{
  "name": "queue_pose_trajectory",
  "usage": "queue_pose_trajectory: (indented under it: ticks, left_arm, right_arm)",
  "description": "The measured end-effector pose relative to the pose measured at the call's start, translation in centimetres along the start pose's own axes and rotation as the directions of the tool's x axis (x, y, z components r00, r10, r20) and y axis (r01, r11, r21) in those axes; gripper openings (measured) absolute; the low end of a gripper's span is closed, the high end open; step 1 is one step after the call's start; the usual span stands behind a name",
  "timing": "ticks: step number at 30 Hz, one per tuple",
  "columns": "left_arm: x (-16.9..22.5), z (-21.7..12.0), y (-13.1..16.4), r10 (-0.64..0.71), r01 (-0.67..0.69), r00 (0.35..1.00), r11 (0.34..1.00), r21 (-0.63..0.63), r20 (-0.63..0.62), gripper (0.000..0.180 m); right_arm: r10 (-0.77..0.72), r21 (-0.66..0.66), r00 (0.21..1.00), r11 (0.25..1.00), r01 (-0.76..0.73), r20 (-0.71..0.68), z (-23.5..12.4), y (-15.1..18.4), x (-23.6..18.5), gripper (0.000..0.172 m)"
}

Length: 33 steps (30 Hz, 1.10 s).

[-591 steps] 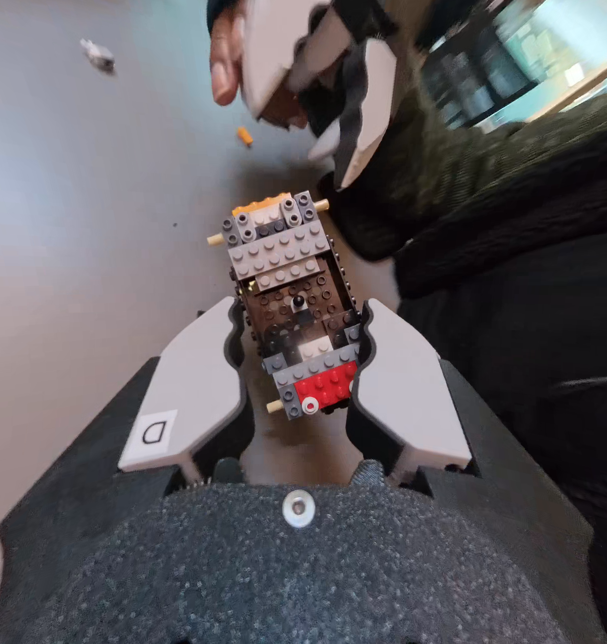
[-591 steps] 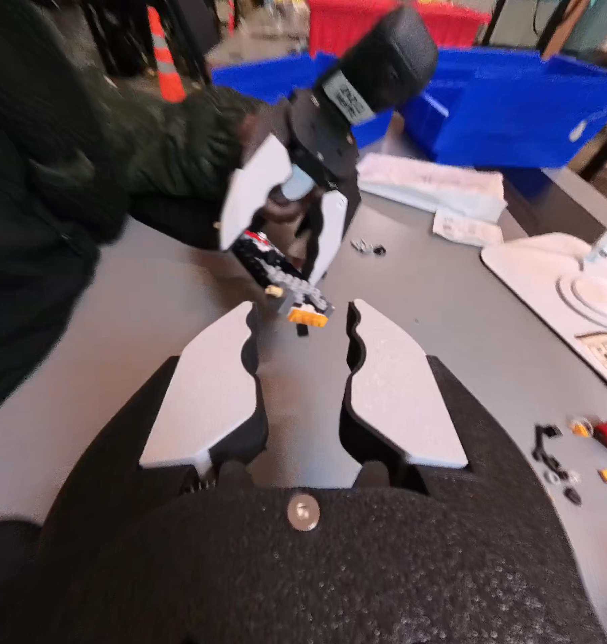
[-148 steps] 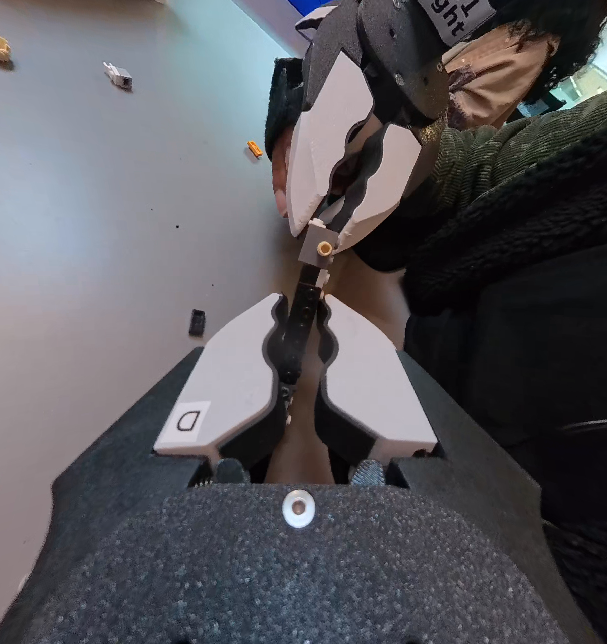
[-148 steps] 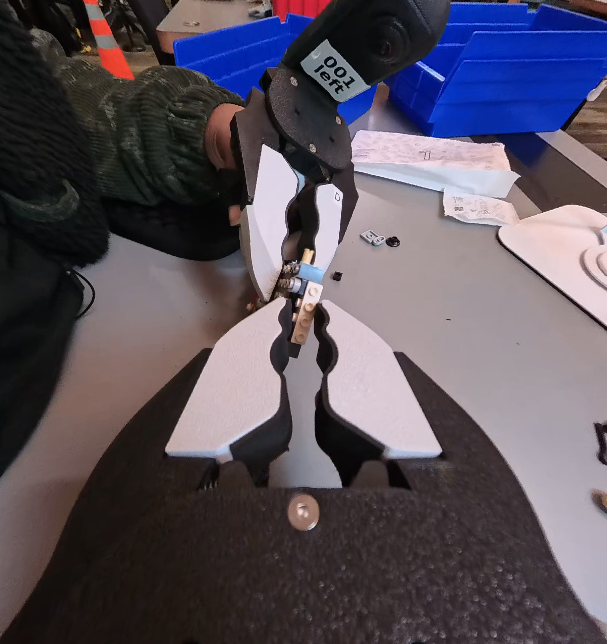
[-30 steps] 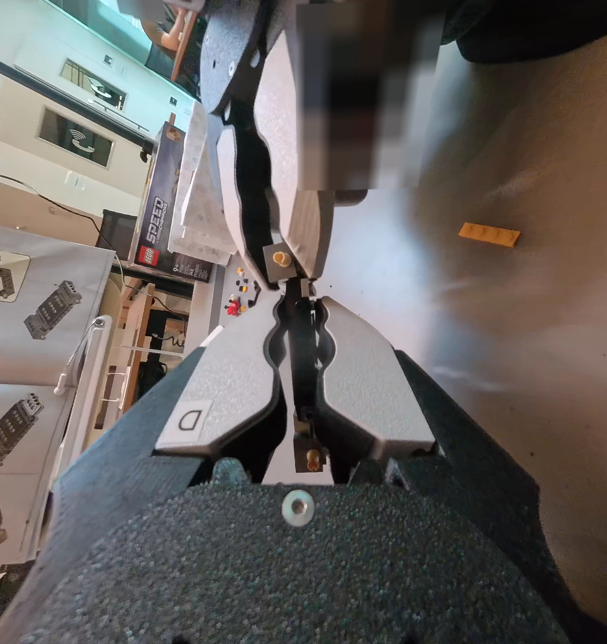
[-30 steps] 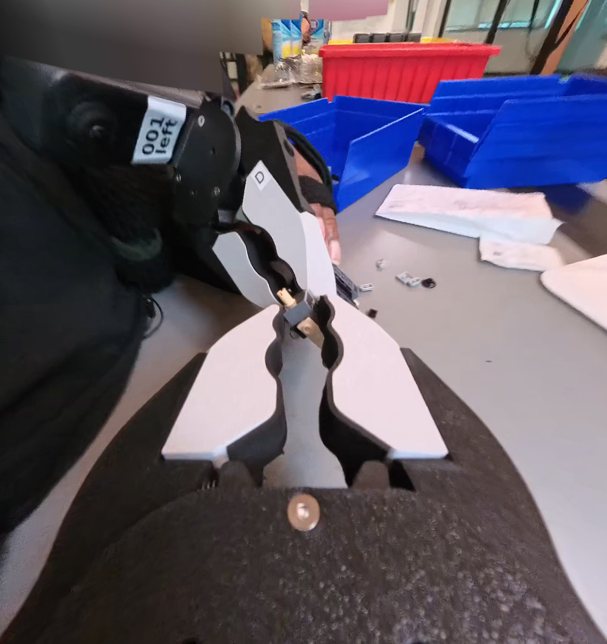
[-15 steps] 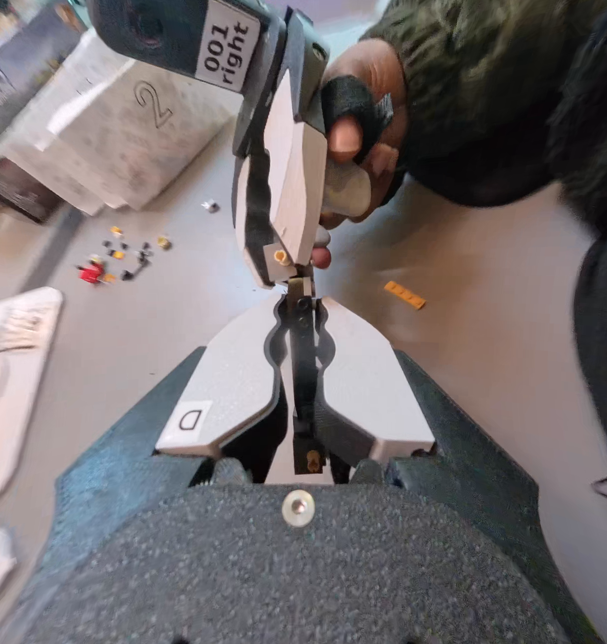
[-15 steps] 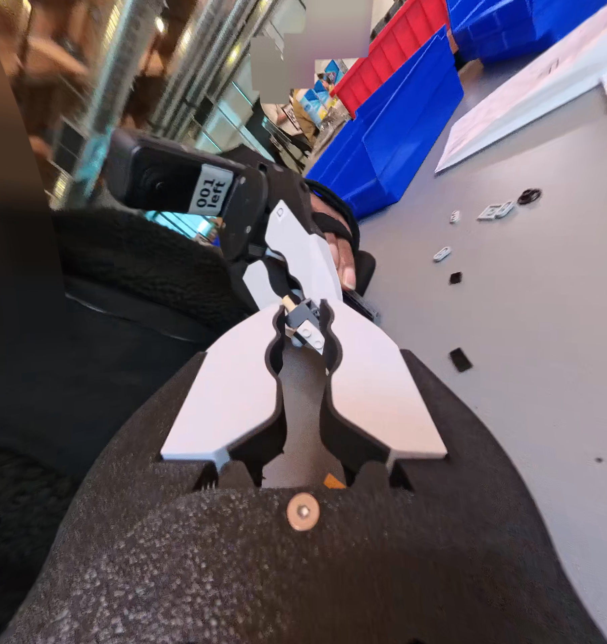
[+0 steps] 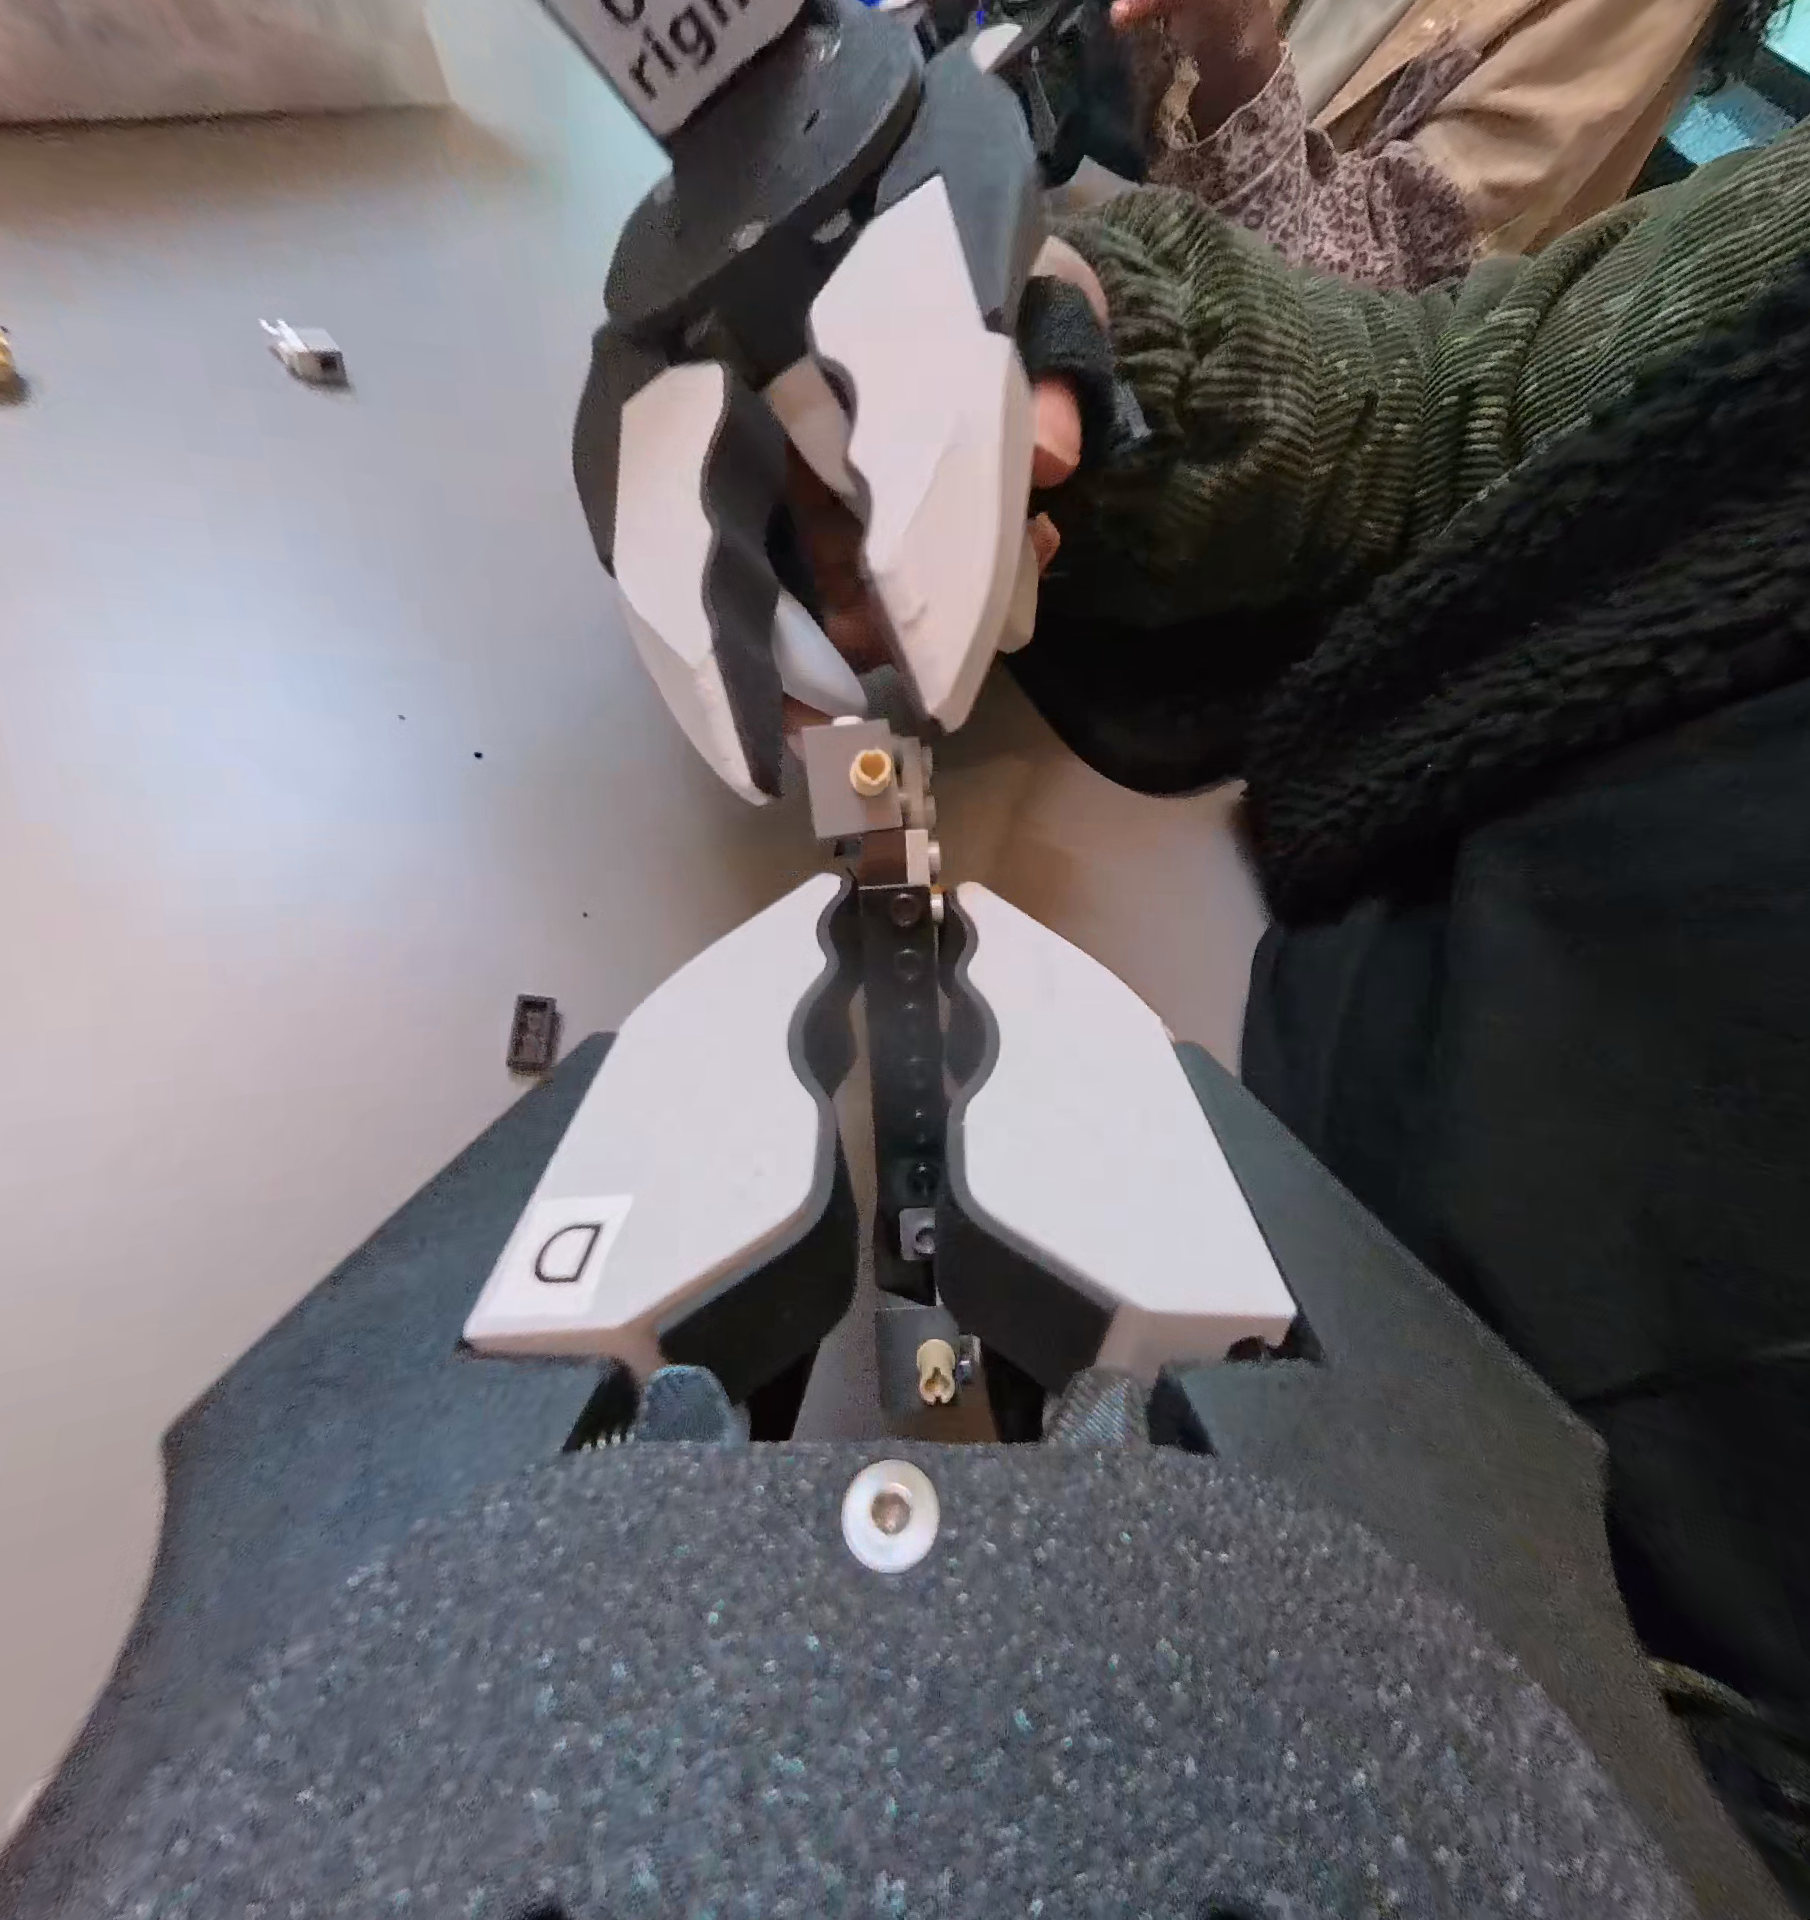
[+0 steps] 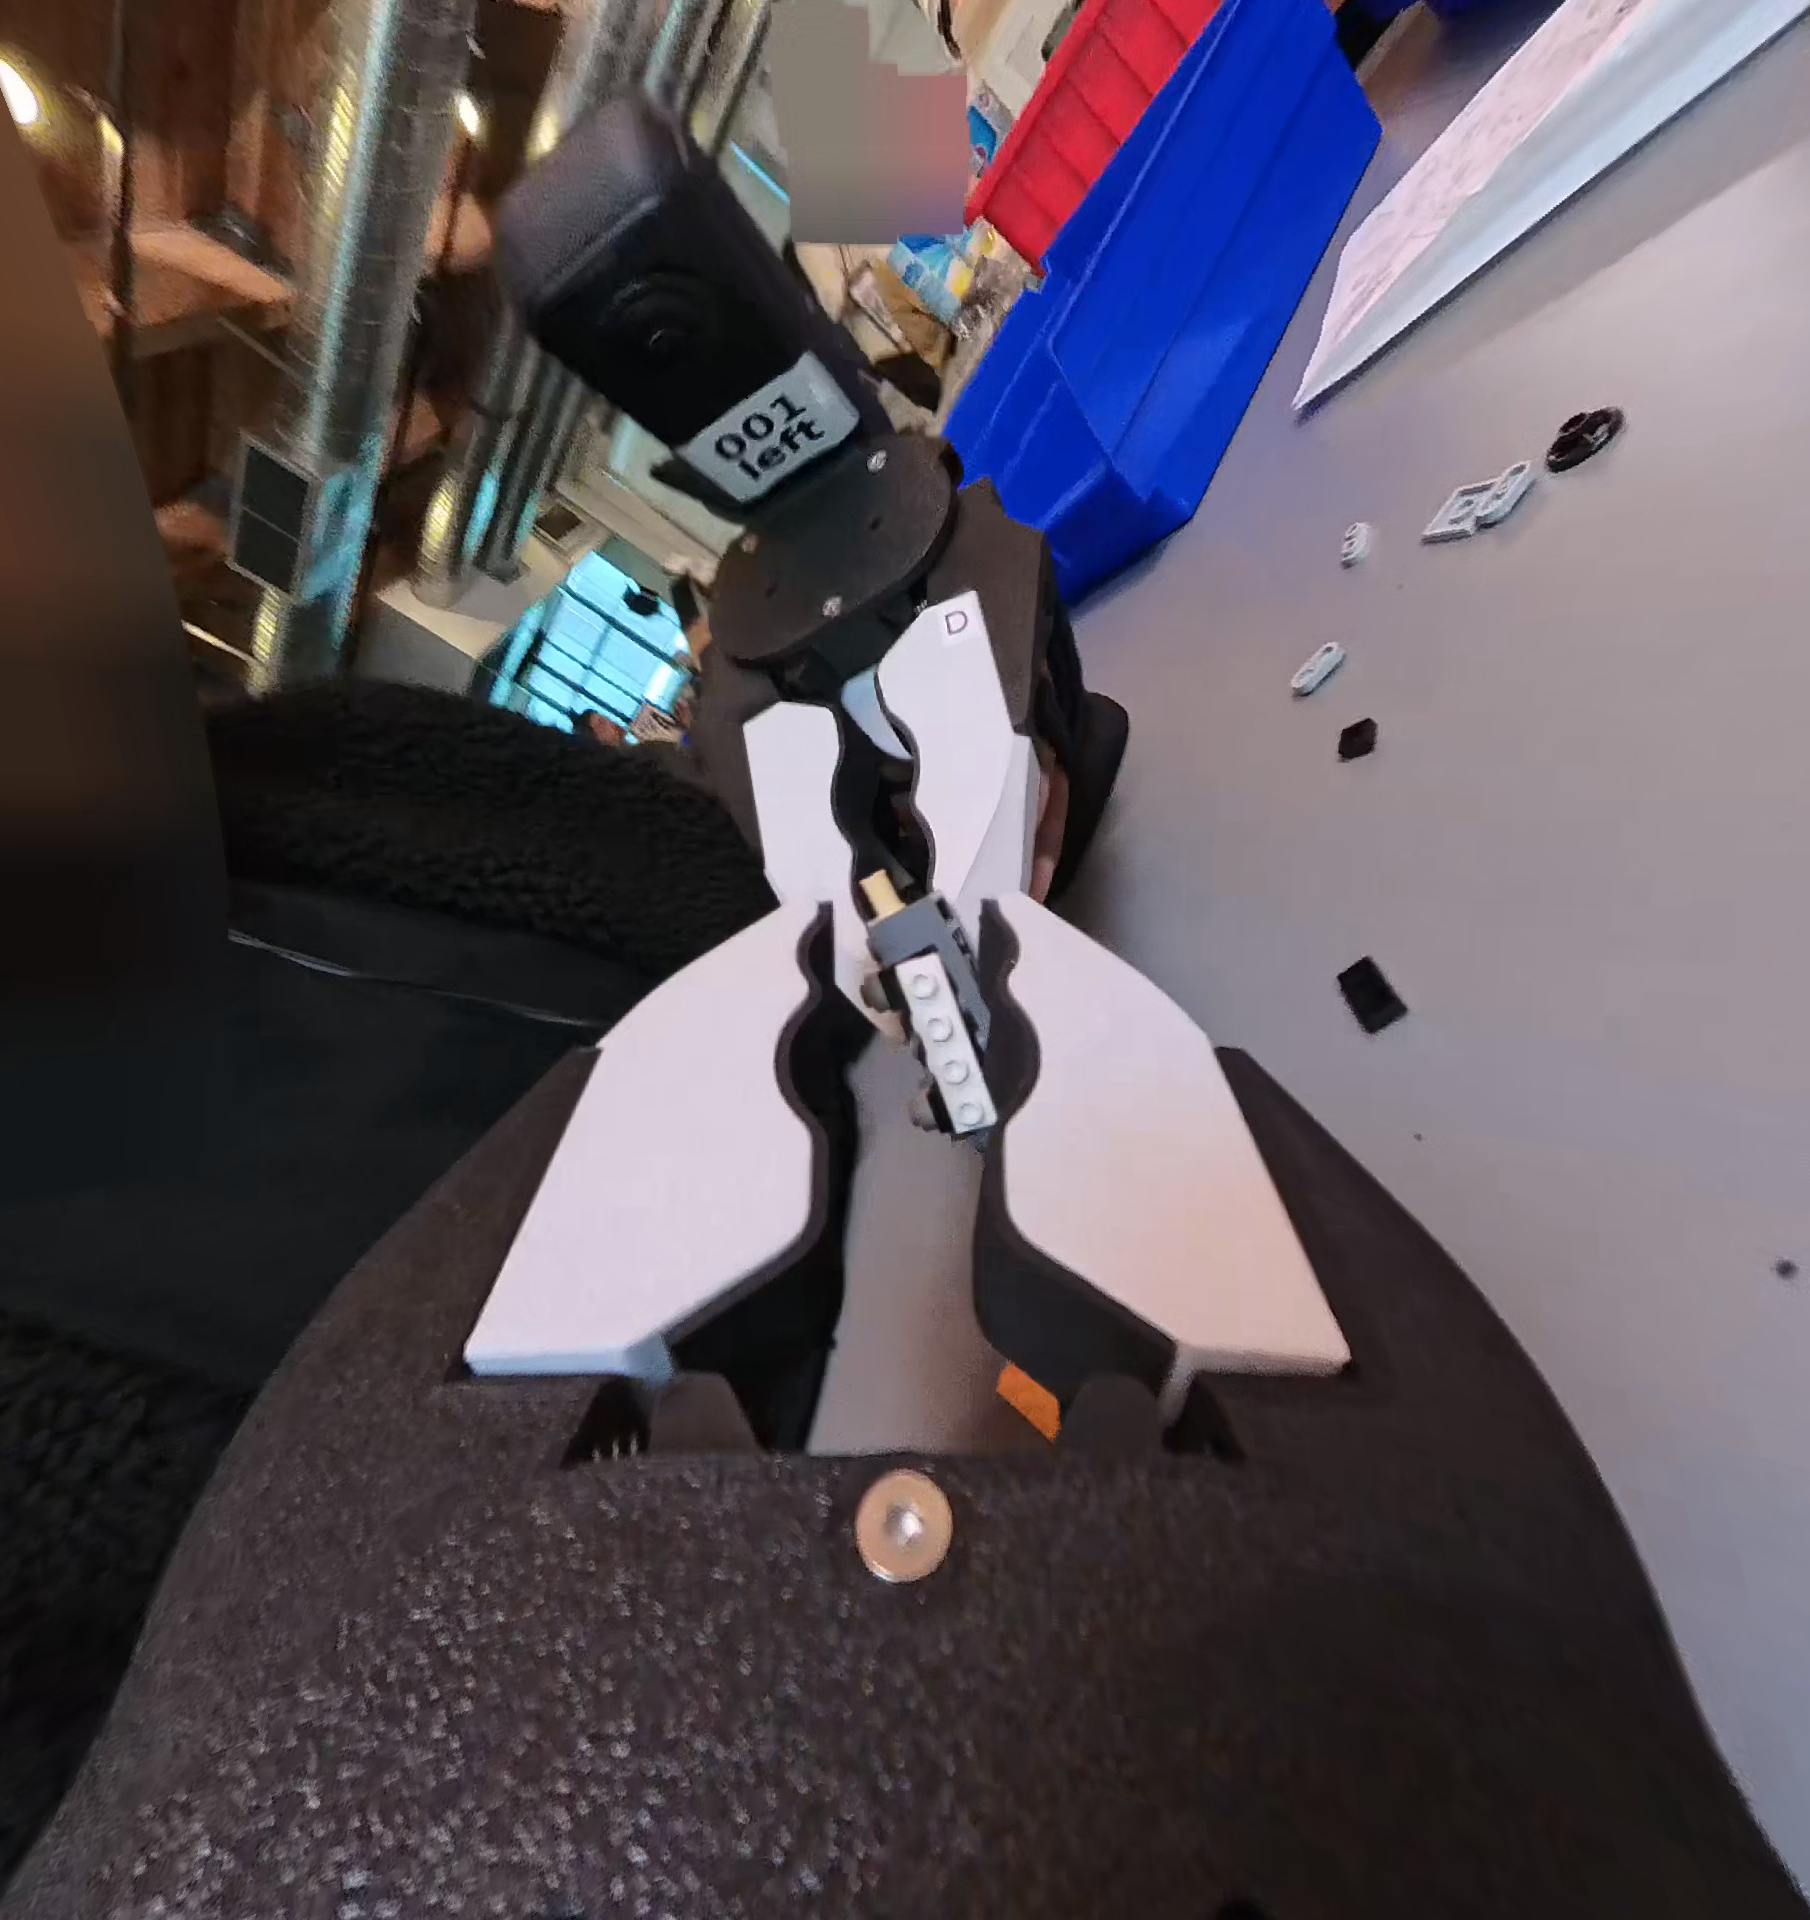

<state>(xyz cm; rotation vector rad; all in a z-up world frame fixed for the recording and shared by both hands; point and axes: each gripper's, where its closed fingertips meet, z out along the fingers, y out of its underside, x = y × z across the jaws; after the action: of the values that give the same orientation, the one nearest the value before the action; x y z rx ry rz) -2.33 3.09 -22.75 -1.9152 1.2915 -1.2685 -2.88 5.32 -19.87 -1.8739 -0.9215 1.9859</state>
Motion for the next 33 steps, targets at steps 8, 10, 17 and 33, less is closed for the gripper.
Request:
queue_pose_trajectory:
  ticks: [8,10,17,33]
  left_arm:
    - [0.6,0.8,0.9,0.039,-0.040,0.999,0.998,-0.056,-0.024,0.013]
    - [1.0,0.8,0.9,0.088,-0.089,0.996,0.994,-0.055,-0.026,0.013]
    - [0.2,0.5,1.1,0.153,-0.150,0.988,0.986,-0.075,0.033,0.014]
    - [-1.2,-1.2,-0.3,-0.134,0.146,0.982,0.985,0.091,-0.131,0.013]
  right_arm:
    - [-0.104,-0.145,0.990,0.985,0.090,-0.092,0.7,1.5,1.1,0.018]
    - [-0.057,-0.126,0.994,0.991,0.045,-0.096,0.6,1.5,1.7,0.017]
    - [-0.087,-0.122,0.958,0.991,0.055,-0.273,-1.4,1.0,4.2,0.017]
    - [-0.595,-0.250,0.765,0.802,0.543,-0.247,-1.9,0.3,0.8,0.031]
